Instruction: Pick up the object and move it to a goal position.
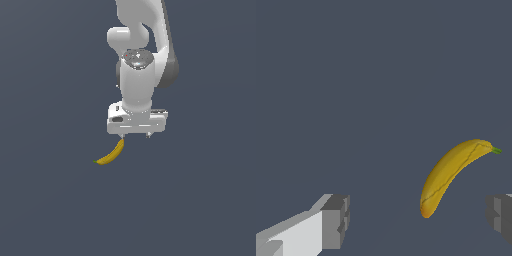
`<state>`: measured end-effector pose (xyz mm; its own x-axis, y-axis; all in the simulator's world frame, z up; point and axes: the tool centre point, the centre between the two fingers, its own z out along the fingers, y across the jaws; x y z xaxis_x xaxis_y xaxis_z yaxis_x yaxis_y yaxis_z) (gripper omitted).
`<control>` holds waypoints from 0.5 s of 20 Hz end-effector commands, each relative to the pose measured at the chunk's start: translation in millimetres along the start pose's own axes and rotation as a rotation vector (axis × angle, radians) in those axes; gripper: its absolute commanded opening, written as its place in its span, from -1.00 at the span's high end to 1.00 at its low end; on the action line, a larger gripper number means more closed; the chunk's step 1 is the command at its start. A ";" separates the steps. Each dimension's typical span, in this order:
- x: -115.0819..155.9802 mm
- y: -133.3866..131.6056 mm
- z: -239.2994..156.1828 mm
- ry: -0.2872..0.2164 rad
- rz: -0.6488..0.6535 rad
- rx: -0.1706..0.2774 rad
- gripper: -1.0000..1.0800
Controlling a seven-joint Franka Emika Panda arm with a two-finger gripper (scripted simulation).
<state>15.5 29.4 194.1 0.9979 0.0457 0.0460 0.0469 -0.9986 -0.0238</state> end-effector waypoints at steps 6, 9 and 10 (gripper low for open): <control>-0.6 -3.5 -6.7 0.008 0.004 0.010 -0.92; -1.3 -7.7 -14.4 0.016 0.002 0.020 -0.92; -1.5 -8.7 -16.0 0.017 0.000 0.022 -0.92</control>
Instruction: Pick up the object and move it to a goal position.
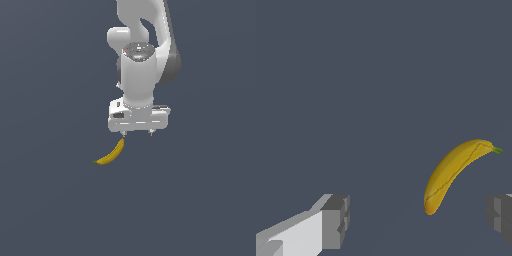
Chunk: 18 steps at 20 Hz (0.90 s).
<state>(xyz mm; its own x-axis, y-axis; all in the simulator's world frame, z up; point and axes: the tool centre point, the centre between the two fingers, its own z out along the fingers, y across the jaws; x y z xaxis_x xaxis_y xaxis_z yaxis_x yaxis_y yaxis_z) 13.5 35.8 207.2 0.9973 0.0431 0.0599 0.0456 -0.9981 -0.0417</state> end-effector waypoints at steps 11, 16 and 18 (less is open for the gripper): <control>-0.8 5.6 6.3 -0.001 0.057 0.004 -0.92; -2.1 18.4 22.1 -0.009 0.155 0.002 -0.92; -3.1 25.3 30.4 -0.012 0.207 0.001 -0.92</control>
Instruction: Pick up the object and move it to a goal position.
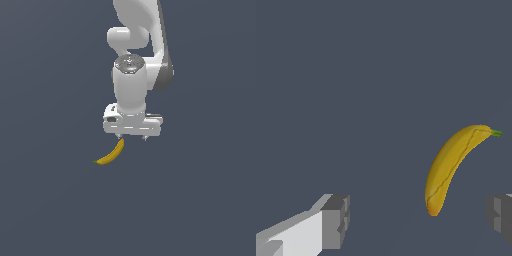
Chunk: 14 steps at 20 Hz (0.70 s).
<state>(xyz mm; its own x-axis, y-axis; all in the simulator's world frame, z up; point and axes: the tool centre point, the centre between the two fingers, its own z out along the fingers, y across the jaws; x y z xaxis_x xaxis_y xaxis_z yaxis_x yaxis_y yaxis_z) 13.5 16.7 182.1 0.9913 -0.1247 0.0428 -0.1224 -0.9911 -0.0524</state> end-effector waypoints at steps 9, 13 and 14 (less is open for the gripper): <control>-2.0 47.8 53.8 -0.019 0.343 -0.021 -0.92; -4.8 67.1 73.7 -0.022 0.474 -0.035 -0.92; -5.5 71.4 77.9 -0.023 0.502 -0.038 -0.92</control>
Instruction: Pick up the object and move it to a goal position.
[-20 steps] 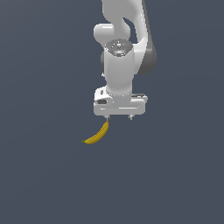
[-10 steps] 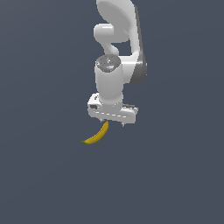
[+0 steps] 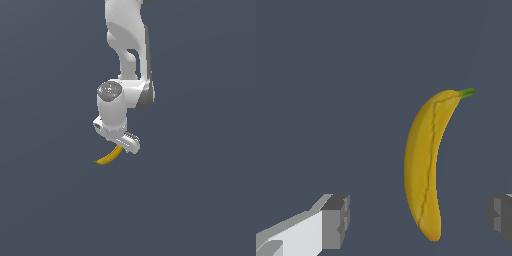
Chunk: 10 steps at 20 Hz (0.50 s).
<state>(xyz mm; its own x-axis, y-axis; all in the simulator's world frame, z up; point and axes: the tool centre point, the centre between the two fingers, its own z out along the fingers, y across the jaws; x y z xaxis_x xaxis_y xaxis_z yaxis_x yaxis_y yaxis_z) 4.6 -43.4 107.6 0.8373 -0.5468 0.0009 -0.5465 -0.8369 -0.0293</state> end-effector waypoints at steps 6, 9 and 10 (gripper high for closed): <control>7.5 25.3 26.8 0.001 0.178 -0.020 -0.92; 9.0 31.5 32.9 0.002 0.219 -0.025 -0.92; 9.4 33.0 34.3 0.002 0.229 -0.026 -0.92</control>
<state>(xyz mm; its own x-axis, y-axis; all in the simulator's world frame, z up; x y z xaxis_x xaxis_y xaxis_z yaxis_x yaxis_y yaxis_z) -4.2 -72.7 74.9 0.7052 -0.7090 -0.0016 -0.7090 -0.7052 -0.0048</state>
